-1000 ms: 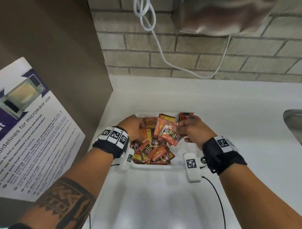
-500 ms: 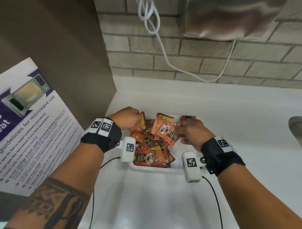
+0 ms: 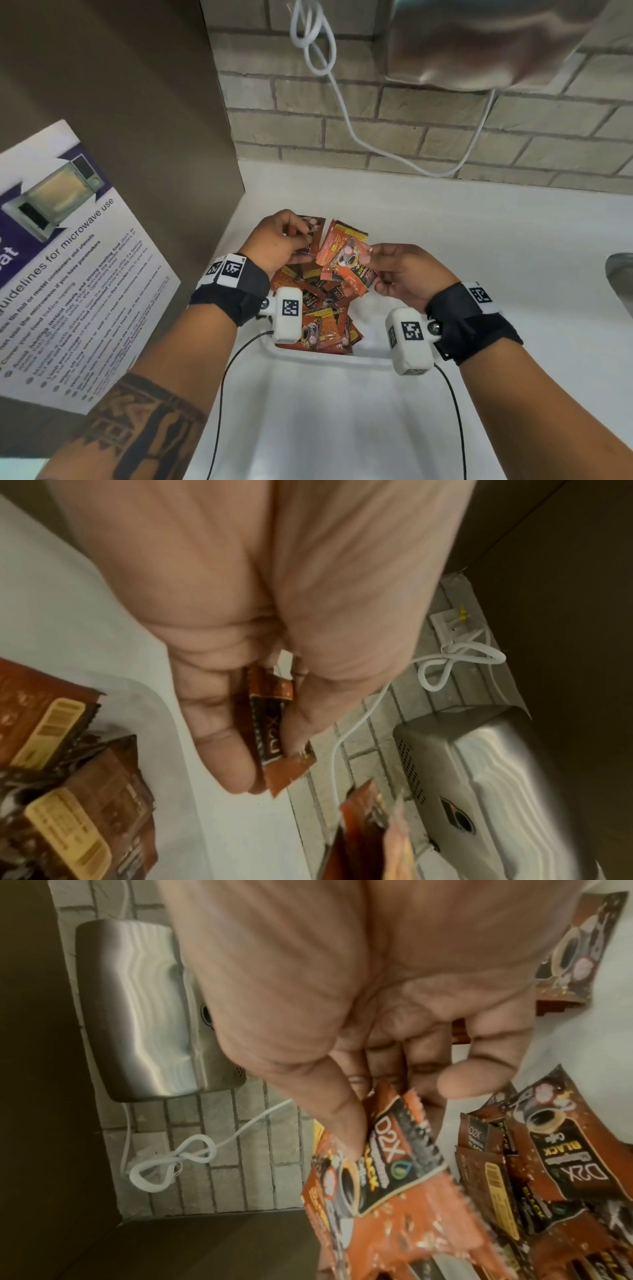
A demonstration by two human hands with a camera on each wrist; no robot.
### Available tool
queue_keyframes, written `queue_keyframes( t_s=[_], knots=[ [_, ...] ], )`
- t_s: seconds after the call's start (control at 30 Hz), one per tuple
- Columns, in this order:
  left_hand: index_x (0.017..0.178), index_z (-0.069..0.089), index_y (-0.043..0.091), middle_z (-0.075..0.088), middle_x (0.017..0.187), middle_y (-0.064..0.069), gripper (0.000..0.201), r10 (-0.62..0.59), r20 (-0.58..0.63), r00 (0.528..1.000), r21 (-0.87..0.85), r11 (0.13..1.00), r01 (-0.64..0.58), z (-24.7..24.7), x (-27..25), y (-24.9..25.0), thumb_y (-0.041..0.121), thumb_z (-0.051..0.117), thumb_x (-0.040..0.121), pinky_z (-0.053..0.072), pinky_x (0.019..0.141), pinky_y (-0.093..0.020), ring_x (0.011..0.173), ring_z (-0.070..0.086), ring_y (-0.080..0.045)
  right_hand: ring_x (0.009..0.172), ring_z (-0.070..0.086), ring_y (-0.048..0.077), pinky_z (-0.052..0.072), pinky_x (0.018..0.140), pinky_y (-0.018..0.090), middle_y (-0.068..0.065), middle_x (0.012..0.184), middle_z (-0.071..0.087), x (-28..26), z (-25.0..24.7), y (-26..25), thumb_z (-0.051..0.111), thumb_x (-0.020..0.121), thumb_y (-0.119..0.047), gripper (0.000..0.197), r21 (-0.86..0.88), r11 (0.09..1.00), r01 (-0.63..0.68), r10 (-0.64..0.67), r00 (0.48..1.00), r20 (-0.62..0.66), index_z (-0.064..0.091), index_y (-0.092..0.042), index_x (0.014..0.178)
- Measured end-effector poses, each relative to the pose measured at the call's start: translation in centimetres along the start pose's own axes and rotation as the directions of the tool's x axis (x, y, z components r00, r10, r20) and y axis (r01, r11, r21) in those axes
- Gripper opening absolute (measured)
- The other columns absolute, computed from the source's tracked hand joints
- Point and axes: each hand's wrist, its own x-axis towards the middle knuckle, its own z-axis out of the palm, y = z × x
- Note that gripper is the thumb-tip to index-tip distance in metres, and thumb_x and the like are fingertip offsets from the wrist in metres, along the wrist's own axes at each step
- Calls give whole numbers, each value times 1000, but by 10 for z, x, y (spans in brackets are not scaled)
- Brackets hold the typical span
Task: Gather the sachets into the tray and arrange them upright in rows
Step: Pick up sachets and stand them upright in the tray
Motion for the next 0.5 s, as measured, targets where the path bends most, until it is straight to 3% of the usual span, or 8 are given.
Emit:
queue_keyframes(
  t_s=[0.1,0.17,0.23,0.3,0.37,0.5],
  knots=[
    [120,51,19,56,112,-22,45,-46,40,998,-72,996,48,7,-4,6,-15,56,90,61,64,-34,82,68,-25,66,52,13,42,58,22,5,80,64,1,0,-3,73,85,-15,9,32,999,-10,10,1000,29,67,-13,90],
    [127,52,17,59,113,-22,44,-134,144,980,-208,965,163,15,-10,12,-11,47,94,63,67,-43,84,67,-30,65,53,13,43,56,21,5,79,64,1,2,-5,73,86,-15,8,32,999,-13,11,999,36,67,-12,91],
    [121,58,7,58,121,-26,27,-202,315,927,-332,892,307,22,-15,16,12,46,97,59,81,-50,94,65,-36,64,53,13,44,54,20,8,82,63,2,4,-5,74,86,-15,15,6,1000,-12,12,999,38,66,-10,98],
    [124,58,4,60,126,-25,57,-245,425,872,-349,844,407,24,-14,15,51,44,96,52,95,-53,110,63,-43,60,53,12,43,53,20,8,81,65,3,6,-6,73,87,-15,14,-15,1000,-15,16,1000,25,66,-9,98],
    [129,57,6,65,127,-24,76,-241,468,850,-303,860,411,27,-11,14,68,46,87,53,97,-55,117,62,-44,55,53,12,40,52,22,8,79,65,5,6,-7,73,87,-14,14,-31,999,-7,7,1000,1,66,-8,98],
    [135,53,5,66,121,-21,52,-239,438,867,-240,898,368,33,-15,13,32,61,92,53,92,-59,109,66,-41,58,50,18,37,57,29,11,79,70,12,3,-7,80,82,-20,15,-137,990,27,-37,997,-71,72,-11,90]
  ],
)
